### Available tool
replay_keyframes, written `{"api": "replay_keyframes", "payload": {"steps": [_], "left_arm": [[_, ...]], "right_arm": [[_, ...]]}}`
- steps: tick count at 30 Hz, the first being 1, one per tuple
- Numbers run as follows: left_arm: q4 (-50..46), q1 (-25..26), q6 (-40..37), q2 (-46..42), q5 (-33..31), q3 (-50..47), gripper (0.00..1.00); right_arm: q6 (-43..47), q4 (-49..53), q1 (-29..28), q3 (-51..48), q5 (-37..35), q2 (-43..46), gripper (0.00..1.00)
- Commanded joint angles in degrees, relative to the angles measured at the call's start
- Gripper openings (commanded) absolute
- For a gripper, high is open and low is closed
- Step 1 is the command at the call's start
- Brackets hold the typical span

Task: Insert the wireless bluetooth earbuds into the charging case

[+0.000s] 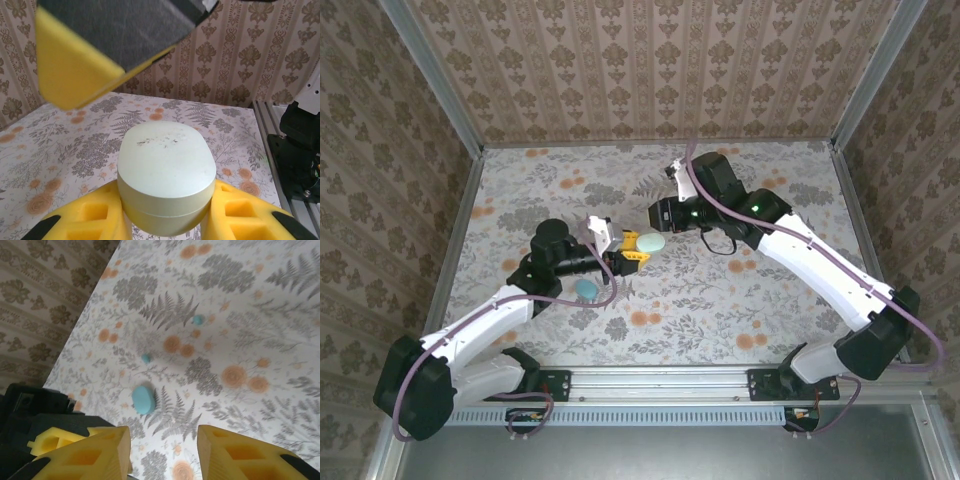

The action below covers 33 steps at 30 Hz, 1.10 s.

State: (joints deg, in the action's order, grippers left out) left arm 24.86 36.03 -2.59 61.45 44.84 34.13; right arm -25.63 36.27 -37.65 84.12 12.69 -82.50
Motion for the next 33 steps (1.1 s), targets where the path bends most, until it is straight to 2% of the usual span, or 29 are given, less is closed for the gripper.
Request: {"api": "replay_keyframes", "payload": {"steps": [1,6,11,17,26,30,33], "left_arm": [[0.35,0.43,-0.16,0.46,1.36,2.47,0.05],[1.47,0.36,0.7,1.3,0.74,2.67,0.05],[2.03,0.14,1.4,2.18,-1.13,2.8,0.05],[5.52,-0.17,3.19,2.54,-2.03,2.12,0.05],[12.17,-0.52,6.69,2.53,-3.47,-0.15,0.05],[12.79,-0.61,7.07,2.6,-3.91,-0.63,0.05],[13.29,-0.61,7.48,2.53,-4.65,-1.08,0.05]], "right_arm": [[-1.39,-0.46,-0.2,-0.74,5.52,-0.21,0.41],[-2.61,-0.78,-0.1,-4.92,5.33,2.34,0.42],[-7.27,-3.54,1.82,-9.59,5.16,8.37,0.5],[-15.09,-11.04,2.76,-15.02,9.66,11.14,0.56],[-23.68,-19.88,2.76,-18.96,17.08,8.7,0.61],[-28.38,-26.35,2.76,-20.75,21.3,7.5,0.57],[-31.32,-30.19,2.8,-22.04,23.54,6.52,0.41]]}}
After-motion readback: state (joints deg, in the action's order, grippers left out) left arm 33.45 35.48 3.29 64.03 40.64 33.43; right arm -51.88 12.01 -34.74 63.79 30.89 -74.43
